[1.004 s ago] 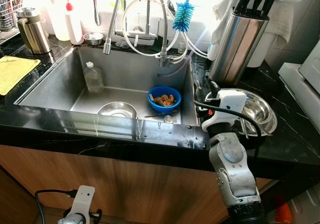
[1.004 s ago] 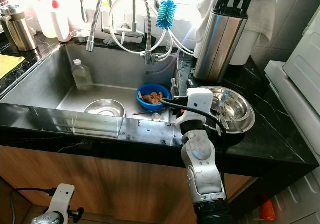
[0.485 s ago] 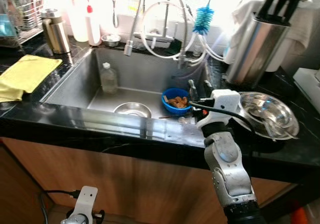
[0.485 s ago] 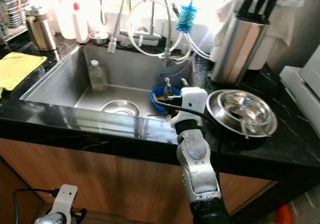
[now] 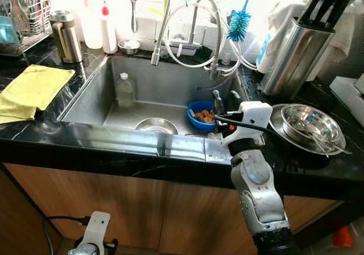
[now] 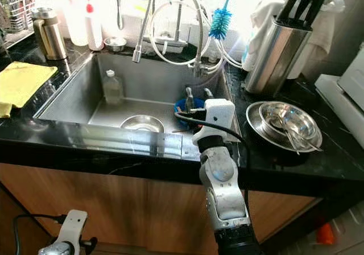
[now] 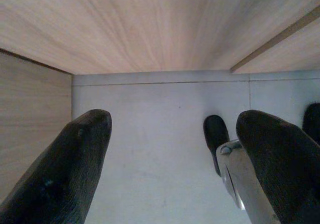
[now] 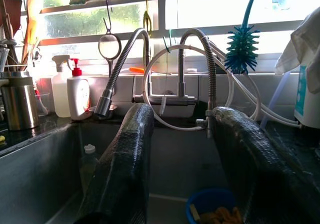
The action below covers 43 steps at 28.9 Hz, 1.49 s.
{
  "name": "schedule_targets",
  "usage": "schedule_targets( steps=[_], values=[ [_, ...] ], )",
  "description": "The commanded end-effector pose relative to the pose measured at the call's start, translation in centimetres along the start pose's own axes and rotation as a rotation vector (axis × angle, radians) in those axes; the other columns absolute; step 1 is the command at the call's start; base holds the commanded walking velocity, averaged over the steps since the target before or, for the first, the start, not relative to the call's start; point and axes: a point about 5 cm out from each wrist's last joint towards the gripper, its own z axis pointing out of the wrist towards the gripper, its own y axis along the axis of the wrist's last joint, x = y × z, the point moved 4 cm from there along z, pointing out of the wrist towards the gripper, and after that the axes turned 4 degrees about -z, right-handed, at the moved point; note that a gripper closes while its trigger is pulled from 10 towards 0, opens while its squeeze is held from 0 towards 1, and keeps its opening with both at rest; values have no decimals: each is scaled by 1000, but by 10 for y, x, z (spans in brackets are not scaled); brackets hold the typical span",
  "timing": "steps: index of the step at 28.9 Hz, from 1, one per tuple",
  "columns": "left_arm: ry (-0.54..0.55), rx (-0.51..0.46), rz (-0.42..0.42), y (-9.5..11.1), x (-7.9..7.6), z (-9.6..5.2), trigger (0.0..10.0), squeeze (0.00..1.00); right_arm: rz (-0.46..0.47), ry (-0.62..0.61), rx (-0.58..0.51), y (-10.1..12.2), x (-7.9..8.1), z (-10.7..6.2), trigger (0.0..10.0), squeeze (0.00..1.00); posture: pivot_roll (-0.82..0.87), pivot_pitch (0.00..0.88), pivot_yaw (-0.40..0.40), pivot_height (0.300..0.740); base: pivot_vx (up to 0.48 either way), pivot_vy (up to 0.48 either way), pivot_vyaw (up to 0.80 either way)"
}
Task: Kitchen organization
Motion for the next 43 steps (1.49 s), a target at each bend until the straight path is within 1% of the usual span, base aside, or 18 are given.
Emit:
schedule_targets(
  steps=[1, 5, 7, 9, 12, 19, 24, 31, 39, 41, 43],
  values=[
    [-5, 7, 24, 0, -2, 0, 10000, 0, 4, -11, -3, 1, -3, 1, 10000, 0, 156, 0, -82, 736, 0, 270, 0],
    [-4, 8, 23, 0, -1, 0, 10000, 0, 14, -14, -5, 2, -4, 2, 10000, 0, 157, 0, -83, 736, 0, 266, -627],
    [-2, 8, 21, 0, 0, 0, 10000, 0, 0, -19, -33, 6, -6, 1, 10000, 0, 158, 0, -83, 736, 0, 480, 0],
    [-1, 8, 22, 0, 2, 0, 10000, 0, 6, -20, -24, 4, -6, 1, 10000, 0, 158, 0, -83, 736, 0, 371, 0],
    [1, 7, 22, 0, 3, 0, 10000, 0, 6, -21, -17, 3, -6, 1, 10000, 0, 158, 0, -83, 736, 0, 0, 0],
    [0, 4, 19, 1, 1, 0, 10000, 0, 4, -17, -23, 4, -5, 1, 10000, 0, 160, 0, -85, 736, 0, 0, 0],
    [2, 7, 15, 1, 0, 0, 10000, 0, 5, -17, -24, 4, -5, 2, 10000, 0, 161, 0, -84, 736, 0, 438, 0],
    [0, 1, 31, 2, -1, 0, 10000, 0, 2, -21, -22, 3, -6, 1, 10000, 0, 160, 0, -83, 736, 0, 0, 0],
    [-7, -7, 19, 3, -2, 0, 10000, 0, 2, -31, -23, 3, -8, 1, 10000, 0, 162, 0, -83, 736, 0, 0, 0],
    [-6, -8, 19, 3, -2, 0, 10000, 0, 1, -32, -23, 3, -8, 1, 10000, 0, 162, 0, -83, 736, 0, 0, 0],
    [-1, -1, 24, 0, 2, 0, 10000, 0, 1, -34, -24, 3, -9, 1, 10000, 0, 162, 0, -83, 736, 0, 0, 0]
  ],
)
